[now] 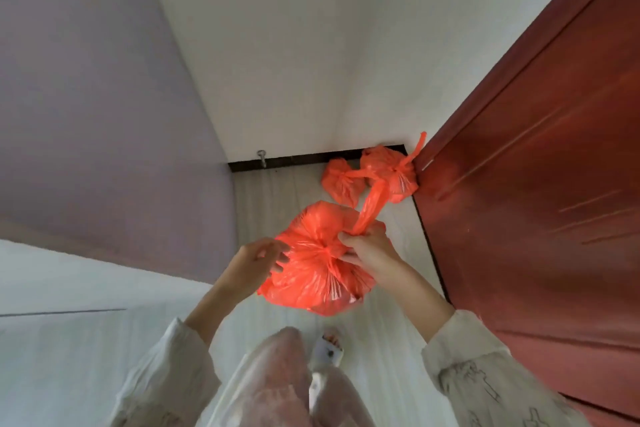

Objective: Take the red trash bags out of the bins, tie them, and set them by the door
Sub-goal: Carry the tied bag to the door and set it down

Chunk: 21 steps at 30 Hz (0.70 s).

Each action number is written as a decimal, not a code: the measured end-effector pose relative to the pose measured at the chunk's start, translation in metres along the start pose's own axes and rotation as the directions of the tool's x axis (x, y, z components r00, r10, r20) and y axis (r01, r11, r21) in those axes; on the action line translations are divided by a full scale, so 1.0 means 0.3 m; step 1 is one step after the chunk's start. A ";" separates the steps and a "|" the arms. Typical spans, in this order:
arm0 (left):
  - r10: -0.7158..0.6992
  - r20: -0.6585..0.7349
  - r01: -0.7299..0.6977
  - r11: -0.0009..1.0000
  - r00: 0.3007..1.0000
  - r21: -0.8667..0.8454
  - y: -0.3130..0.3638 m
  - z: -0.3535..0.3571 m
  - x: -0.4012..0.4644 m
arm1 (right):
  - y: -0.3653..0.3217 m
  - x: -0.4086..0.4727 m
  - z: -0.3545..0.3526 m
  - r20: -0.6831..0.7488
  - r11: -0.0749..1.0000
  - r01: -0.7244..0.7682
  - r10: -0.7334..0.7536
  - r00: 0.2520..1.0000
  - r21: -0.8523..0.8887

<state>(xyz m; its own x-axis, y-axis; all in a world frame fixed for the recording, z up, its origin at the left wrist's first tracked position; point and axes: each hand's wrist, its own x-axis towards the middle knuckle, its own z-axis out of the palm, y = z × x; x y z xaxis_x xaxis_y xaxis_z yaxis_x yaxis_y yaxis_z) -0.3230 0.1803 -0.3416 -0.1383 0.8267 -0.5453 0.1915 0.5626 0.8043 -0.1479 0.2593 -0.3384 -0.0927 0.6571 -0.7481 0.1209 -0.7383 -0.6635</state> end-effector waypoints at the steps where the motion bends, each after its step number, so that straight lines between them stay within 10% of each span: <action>1: -0.026 -0.024 0.026 0.999 0.999 -0.027 0.011 0.007 0.041 | -0.038 0.046 -0.006 0.009 1.000 -0.013 0.013 1.000 -0.021; 21: -0.274 -0.155 0.269 0.962 0.949 -0.050 -0.240 -0.069 1.347 | -0.167 1.589 0.224 0.128 0.800 -0.019 0.120 0.985 -0.600</action>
<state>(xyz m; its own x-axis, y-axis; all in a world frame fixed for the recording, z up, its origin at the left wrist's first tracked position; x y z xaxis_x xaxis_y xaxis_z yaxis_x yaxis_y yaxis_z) -0.4127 0.4739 -0.6149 -0.3344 0.6296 -0.7013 0.0983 0.7633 0.6385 -0.2646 0.5992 -0.6625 -0.2031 0.5390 -0.8174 0.6914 -0.5122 -0.5095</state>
